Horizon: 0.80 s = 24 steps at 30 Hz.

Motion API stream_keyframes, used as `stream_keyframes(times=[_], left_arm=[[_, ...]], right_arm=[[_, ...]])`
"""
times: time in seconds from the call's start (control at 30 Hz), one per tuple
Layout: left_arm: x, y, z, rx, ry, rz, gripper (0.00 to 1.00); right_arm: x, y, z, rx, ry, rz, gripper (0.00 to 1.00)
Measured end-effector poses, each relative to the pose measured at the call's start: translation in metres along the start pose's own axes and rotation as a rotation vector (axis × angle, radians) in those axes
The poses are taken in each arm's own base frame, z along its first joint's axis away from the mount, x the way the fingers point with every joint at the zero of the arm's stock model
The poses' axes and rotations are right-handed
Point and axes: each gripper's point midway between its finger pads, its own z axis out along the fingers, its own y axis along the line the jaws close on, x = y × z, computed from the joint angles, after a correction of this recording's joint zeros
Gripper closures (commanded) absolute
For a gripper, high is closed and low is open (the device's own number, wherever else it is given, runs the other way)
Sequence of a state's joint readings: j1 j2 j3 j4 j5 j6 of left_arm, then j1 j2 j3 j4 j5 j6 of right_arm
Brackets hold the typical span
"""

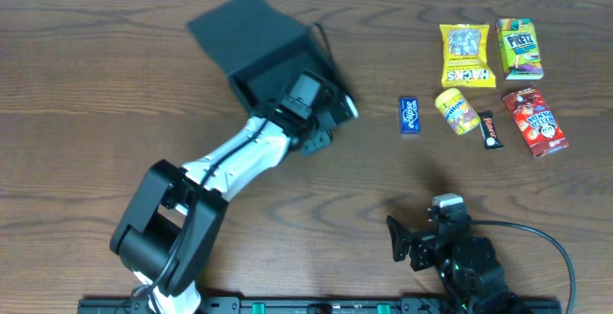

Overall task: Pack container
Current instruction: 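Grasp the black box with the left gripper and rotate it upright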

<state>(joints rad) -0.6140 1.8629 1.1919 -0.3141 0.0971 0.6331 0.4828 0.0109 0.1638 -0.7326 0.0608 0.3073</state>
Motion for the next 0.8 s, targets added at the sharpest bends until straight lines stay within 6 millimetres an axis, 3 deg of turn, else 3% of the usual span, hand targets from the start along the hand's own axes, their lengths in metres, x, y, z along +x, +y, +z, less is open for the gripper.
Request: stream_keyframes(times=[0.1, 0.23, 0.47, 0.5, 0.53, 0.57, 0.63, 0.7, 0.8], left_arm=[[-0.002, -0.020, -0.001, 0.039, 0.021, 0.120, 0.94], [0.012, -0.041, -0.003, 0.107, 0.090, 0.241, 0.94], [0.021, -0.048, -0.005, 0.141, 0.123, 0.295, 0.94], [0.022, -0.048, -0.005, 0.143, 0.125, 0.295, 0.91], [0.023, -0.049, -0.006, 0.146, 0.129, 0.297, 0.69], [0.025, -0.049, -0.006, 0.151, 0.137, 0.306, 0.54], [0.030, -0.052, -0.007, 0.165, 0.156, 0.306, 0.37], [0.030, -0.052, -0.007, 0.164, 0.156, 0.306, 0.29], [0.032, -0.048, -0.007, 0.140, 0.173, 0.283, 0.29]], right_arm=[[0.000, 0.000, 0.000, 0.000, 0.000, 0.000, 0.01], [0.000, 0.000, 0.000, 0.000, 0.000, 0.000, 0.01], [0.000, 0.000, 0.000, 0.000, 0.000, 0.000, 0.01], [0.000, 0.000, 0.000, 0.000, 0.000, 0.000, 0.01], [0.000, 0.000, 0.000, 0.000, 0.000, 0.000, 0.01], [0.000, 0.000, 0.000, 0.000, 0.000, 0.000, 0.01], [0.000, 0.000, 0.000, 0.000, 0.000, 0.000, 0.01], [0.000, 0.000, 0.000, 0.000, 0.000, 0.000, 0.01], [0.000, 0.000, 0.000, 0.000, 0.000, 0.000, 0.01]])
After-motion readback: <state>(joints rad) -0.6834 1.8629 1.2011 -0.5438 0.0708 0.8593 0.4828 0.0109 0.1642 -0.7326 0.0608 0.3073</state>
